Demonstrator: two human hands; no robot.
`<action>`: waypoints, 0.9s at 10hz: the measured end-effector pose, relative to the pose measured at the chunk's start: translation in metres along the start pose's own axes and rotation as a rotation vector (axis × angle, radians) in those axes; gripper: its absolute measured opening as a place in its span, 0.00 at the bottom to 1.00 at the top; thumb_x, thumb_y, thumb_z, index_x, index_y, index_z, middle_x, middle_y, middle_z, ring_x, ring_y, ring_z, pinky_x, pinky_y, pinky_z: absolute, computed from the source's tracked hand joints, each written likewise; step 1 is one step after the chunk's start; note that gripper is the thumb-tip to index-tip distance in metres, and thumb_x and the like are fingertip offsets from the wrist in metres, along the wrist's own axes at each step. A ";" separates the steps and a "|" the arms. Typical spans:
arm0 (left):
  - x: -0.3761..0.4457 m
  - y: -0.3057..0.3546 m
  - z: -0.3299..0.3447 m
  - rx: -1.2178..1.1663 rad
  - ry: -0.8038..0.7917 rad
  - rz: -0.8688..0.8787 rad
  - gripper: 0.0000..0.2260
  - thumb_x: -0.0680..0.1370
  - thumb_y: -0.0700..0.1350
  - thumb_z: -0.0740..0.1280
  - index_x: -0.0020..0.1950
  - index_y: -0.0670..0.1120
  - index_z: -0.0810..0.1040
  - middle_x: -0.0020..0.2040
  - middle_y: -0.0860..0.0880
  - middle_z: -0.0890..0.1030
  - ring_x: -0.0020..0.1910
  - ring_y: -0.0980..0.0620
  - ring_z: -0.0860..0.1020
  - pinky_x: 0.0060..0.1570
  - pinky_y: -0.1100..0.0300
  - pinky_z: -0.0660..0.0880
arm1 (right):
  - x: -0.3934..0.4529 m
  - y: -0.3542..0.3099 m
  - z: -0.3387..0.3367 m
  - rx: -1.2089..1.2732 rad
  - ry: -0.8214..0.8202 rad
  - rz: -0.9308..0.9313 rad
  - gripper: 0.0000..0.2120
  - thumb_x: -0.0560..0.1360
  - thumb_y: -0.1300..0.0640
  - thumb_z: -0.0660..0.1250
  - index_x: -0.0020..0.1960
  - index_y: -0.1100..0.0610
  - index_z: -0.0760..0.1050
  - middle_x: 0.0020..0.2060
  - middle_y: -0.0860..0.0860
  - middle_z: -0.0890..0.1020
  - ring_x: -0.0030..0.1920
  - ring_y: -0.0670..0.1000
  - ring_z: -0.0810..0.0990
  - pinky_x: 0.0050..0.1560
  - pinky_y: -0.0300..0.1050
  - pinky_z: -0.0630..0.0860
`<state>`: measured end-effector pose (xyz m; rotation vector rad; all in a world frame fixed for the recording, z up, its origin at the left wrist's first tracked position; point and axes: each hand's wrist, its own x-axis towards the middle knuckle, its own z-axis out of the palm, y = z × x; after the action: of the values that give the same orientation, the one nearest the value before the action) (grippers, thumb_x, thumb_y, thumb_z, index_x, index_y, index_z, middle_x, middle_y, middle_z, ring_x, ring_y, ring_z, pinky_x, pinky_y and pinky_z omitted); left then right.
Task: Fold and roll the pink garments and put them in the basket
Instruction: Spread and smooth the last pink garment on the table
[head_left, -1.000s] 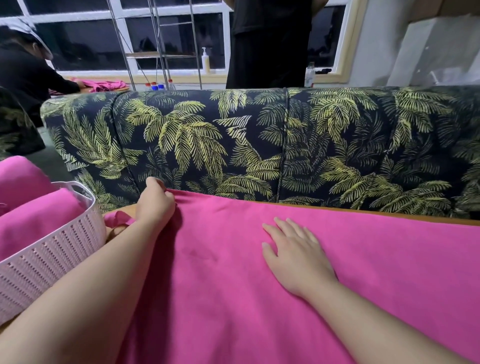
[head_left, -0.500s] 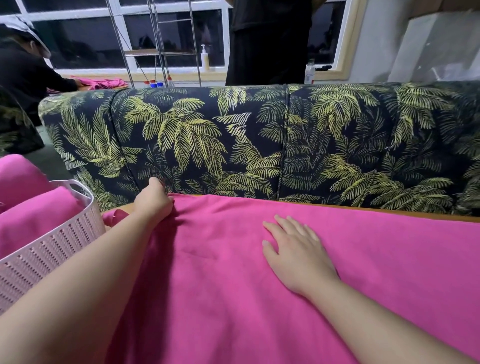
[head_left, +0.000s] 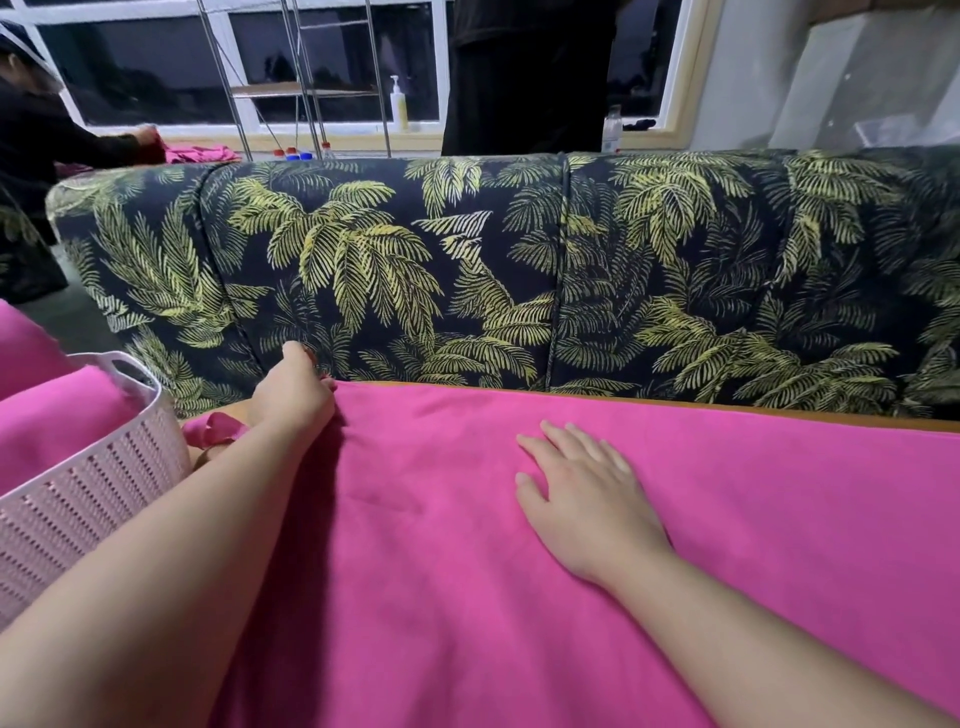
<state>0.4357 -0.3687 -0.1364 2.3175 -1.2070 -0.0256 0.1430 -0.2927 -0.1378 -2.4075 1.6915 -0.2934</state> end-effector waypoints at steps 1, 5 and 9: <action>-0.004 -0.001 -0.001 0.130 0.073 0.084 0.10 0.78 0.44 0.64 0.57 0.41 0.69 0.58 0.38 0.75 0.57 0.36 0.74 0.53 0.45 0.70 | 0.000 0.000 0.000 0.007 0.002 0.002 0.24 0.81 0.44 0.50 0.77 0.44 0.55 0.78 0.46 0.54 0.77 0.48 0.49 0.77 0.49 0.45; -0.070 0.010 -0.003 0.338 -0.335 0.434 0.43 0.61 0.74 0.36 0.74 0.65 0.57 0.76 0.54 0.59 0.75 0.46 0.56 0.72 0.44 0.54 | 0.000 -0.002 0.000 -0.003 0.008 0.191 0.28 0.78 0.40 0.50 0.77 0.44 0.54 0.78 0.48 0.52 0.78 0.55 0.46 0.75 0.60 0.43; -0.135 -0.042 -0.077 0.399 -0.410 0.523 0.32 0.74 0.69 0.52 0.76 0.60 0.59 0.79 0.51 0.52 0.78 0.49 0.48 0.75 0.45 0.49 | 0.003 0.007 -0.014 -0.089 -0.203 0.173 0.30 0.79 0.36 0.45 0.79 0.44 0.46 0.79 0.49 0.44 0.78 0.57 0.40 0.74 0.62 0.41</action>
<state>0.4058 -0.2113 -0.1182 2.3031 -2.1683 -0.0839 0.1344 -0.2986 -0.1255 -2.2420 1.8358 0.0510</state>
